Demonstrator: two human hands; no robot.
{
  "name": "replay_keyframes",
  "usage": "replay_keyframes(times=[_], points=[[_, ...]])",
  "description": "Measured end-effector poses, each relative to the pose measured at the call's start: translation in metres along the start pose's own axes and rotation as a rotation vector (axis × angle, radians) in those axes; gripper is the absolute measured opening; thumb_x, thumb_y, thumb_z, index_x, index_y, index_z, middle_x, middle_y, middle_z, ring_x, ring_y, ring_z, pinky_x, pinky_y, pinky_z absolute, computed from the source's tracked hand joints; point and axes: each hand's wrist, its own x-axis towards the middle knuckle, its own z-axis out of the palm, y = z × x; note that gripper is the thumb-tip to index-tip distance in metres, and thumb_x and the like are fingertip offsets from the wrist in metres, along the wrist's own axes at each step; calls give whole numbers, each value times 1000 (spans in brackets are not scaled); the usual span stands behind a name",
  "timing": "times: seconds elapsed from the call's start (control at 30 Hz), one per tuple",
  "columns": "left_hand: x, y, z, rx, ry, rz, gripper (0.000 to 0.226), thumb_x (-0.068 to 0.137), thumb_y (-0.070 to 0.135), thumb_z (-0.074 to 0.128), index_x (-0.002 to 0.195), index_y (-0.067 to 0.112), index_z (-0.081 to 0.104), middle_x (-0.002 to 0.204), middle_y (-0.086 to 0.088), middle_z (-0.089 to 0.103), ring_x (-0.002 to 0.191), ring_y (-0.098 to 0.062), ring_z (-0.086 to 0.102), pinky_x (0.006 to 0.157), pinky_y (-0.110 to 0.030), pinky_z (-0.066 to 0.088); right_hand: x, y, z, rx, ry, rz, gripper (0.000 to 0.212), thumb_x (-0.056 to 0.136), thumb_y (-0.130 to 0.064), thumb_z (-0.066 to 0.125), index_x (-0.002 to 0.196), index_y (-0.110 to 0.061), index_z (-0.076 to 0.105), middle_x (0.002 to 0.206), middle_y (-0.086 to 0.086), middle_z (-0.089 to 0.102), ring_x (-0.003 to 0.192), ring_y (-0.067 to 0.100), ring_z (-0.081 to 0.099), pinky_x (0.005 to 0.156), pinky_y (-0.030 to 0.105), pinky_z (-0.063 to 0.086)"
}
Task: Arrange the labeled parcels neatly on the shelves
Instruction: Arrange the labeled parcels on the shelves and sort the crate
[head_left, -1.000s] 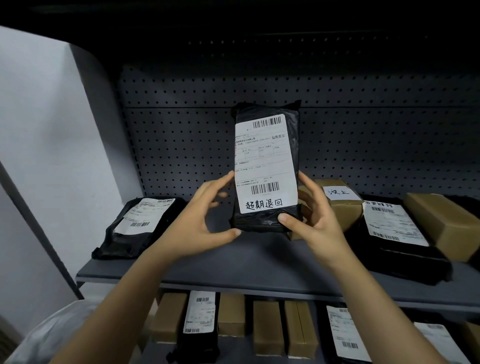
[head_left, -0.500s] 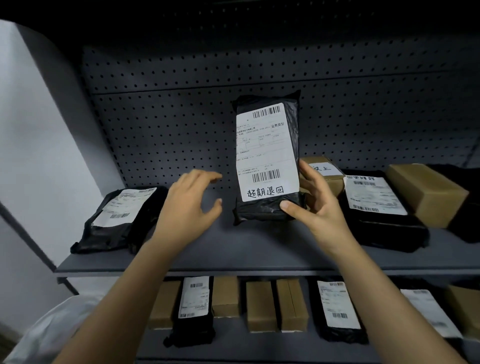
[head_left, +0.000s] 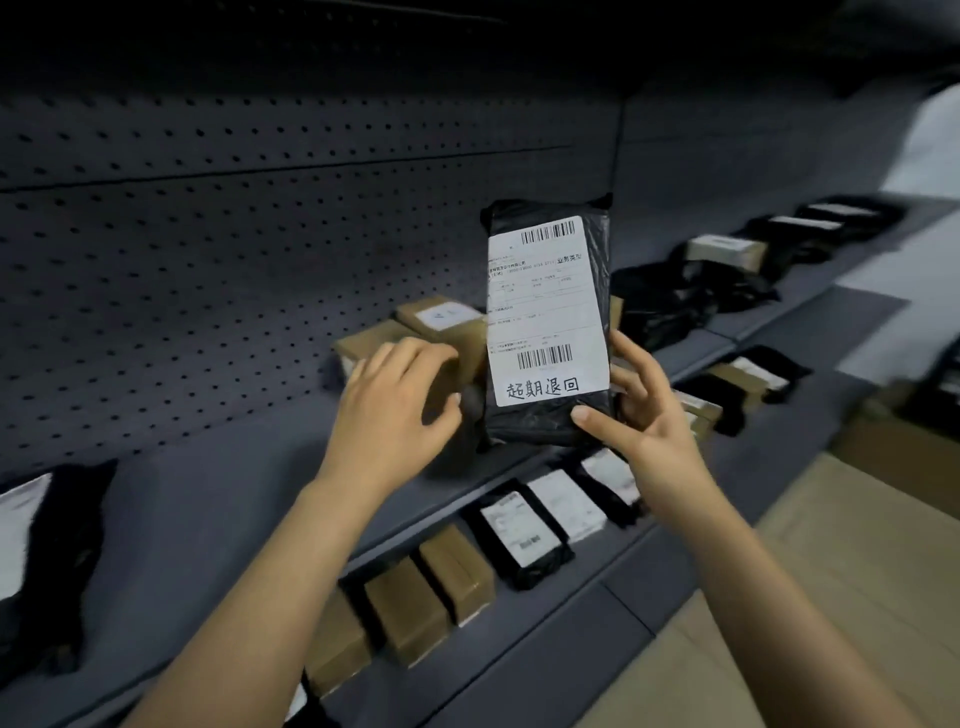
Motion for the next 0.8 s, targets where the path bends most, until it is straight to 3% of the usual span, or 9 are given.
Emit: replay_keyframes(times=[0.23,0.4,0.5,0.7,0.8], points=[[-12,98,53,-317,-158,260,36,84,33,55,116,19,60,109,3,58,103,-19,50,86,-36,38,-128,-30,-75,-155,390,109,77,77,-10,79,140,-40,45,124,0,65,121,17,58,103,54,45],[-26,186,85,-426,-227,456,36,79,22,71,113,15,62,105,0,60,98,-24,56,83,-38,44,-211,-46,-133,-215,620,155,76,80,1,72,141,-36,45,121,-1,67,115,20,62,98,51,51],[-32,238,100,-477,-270,560,35,79,23,71,112,16,61,104,0,60,97,-24,56,83,-37,44,-251,-53,-168,-240,727,170,76,77,-4,74,140,-37,45,116,-4,69,115,22,62,95,47,53],[-30,349,134,-548,-289,700,35,77,21,72,110,15,63,103,-1,61,96,-24,58,83,-38,45,-305,-57,-250,-266,879,165,77,79,0,75,141,-34,44,117,1,67,114,24,62,99,53,49],[-25,408,152,-582,-291,742,35,77,20,73,110,14,63,102,-1,62,95,-24,58,83,-39,46,-322,-60,-297,-273,940,181,78,74,-10,77,140,-37,45,119,1,67,114,23,62,98,53,50]])
